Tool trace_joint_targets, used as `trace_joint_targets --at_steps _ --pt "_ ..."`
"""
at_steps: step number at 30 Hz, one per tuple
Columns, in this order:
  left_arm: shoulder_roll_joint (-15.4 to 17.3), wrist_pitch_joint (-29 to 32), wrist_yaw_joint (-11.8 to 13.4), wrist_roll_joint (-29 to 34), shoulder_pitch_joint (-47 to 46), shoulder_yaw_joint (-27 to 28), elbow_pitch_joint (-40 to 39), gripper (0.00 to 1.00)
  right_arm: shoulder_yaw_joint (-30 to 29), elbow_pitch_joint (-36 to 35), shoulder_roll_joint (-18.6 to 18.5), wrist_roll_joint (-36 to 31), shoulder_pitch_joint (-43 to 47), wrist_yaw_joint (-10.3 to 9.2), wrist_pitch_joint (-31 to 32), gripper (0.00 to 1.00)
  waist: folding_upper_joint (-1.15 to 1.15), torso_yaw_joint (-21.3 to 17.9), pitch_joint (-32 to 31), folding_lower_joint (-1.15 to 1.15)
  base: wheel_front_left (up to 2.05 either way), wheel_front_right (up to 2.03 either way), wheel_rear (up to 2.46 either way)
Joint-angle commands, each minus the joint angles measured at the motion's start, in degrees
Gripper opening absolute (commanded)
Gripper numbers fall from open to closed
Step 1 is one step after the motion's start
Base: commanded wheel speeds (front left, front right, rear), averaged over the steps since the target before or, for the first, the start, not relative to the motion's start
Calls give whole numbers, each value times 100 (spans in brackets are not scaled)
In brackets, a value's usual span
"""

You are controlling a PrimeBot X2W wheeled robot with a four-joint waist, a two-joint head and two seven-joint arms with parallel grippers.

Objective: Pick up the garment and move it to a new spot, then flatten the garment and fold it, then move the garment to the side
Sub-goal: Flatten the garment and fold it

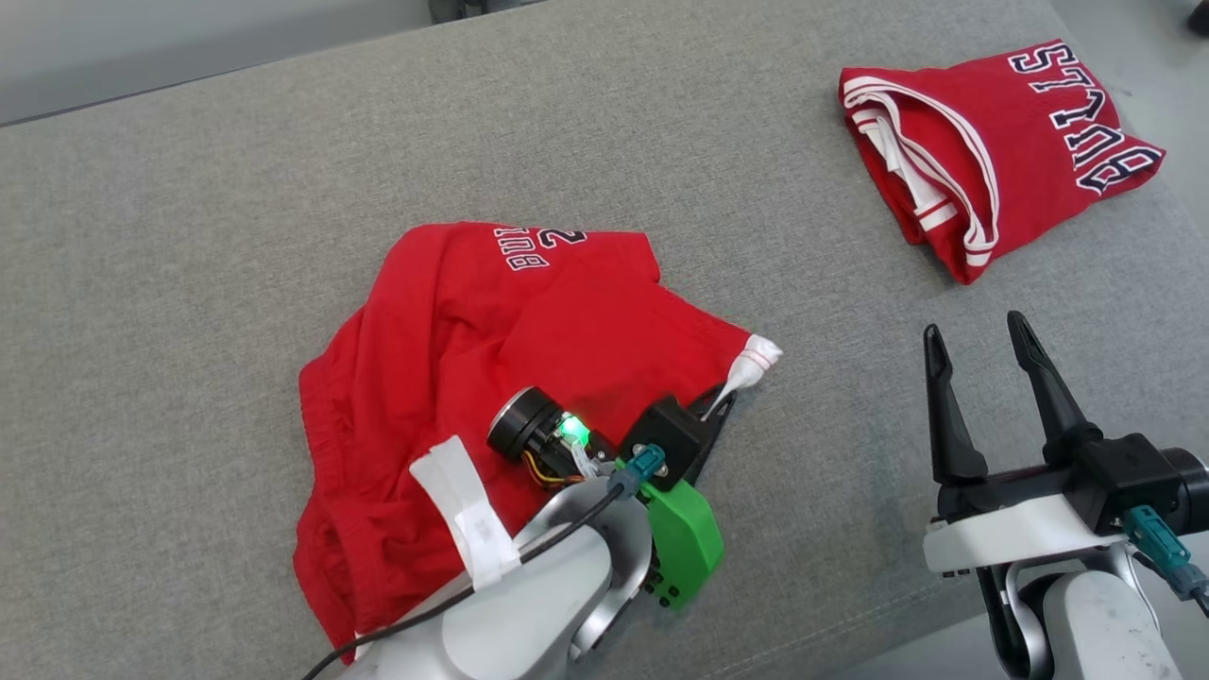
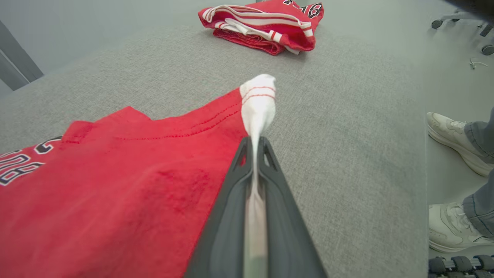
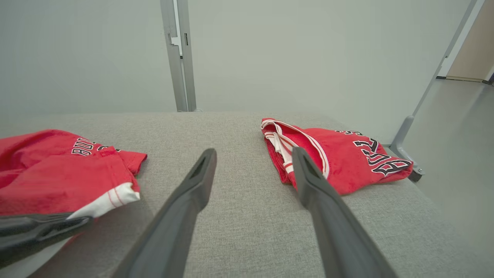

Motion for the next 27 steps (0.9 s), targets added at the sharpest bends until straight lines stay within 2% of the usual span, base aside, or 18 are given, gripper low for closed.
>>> trace_joint_targets --at_steps 1,5,7,9,12,16,20,23,25,27 --pt "-11 -75 -98 -53 55 -63 133 100 7 28 -4 5 -50 -9 -15 100 0 -87 78 0 0 0 0" --pt "-32 -323 -442 -610 195 -64 17 100 -82 36 -2 9 6 -9 -15 100 0 -25 51 0 0 0 0" --pt "-22 -485 -479 -896 275 22 -277 100 -179 41 -36 -36 100 -9 -15 100 0 82 -45 0 0 0 0" --pt "-4 -661 -395 -1013 346 178 -573 100 -285 -1 -90 -68 149 -9 -15 100 0 229 -173 0 0 0 0" --pt "509 -872 57 -868 521 533 -1046 100 -398 -79 -186 -105 272 -9 -15 100 0 487 -429 0 0 0 0" --pt "1267 -1035 833 -765 1192 1079 -1736 100 -522 -193 -315 -102 451 -9 -15 100 0 833 -802 0 0 0 0" --pt "2025 -1105 1358 -566 2110 1618 -2280 100 -598 -238 -417 -109 671 -9 -15 100 0 1164 -1125 0 0 0 0" --pt "2207 -1097 1514 -336 2852 2123 -2740 100 -658 -200 -465 -96 807 -10 -15 100 0 1358 -1313 0 0 0 0" --pt "2242 -1097 1459 -184 3331 2469 -2915 100 -702 -166 -470 -86 895 -9 -15 100 0 1470 -1427 0 0 0 0" --pt "2208 -1098 1300 -11 3768 2845 -3006 100 -712 -107 -468 -82 972 -9 -15 100 0 1550 -1541 0 0 0 0"
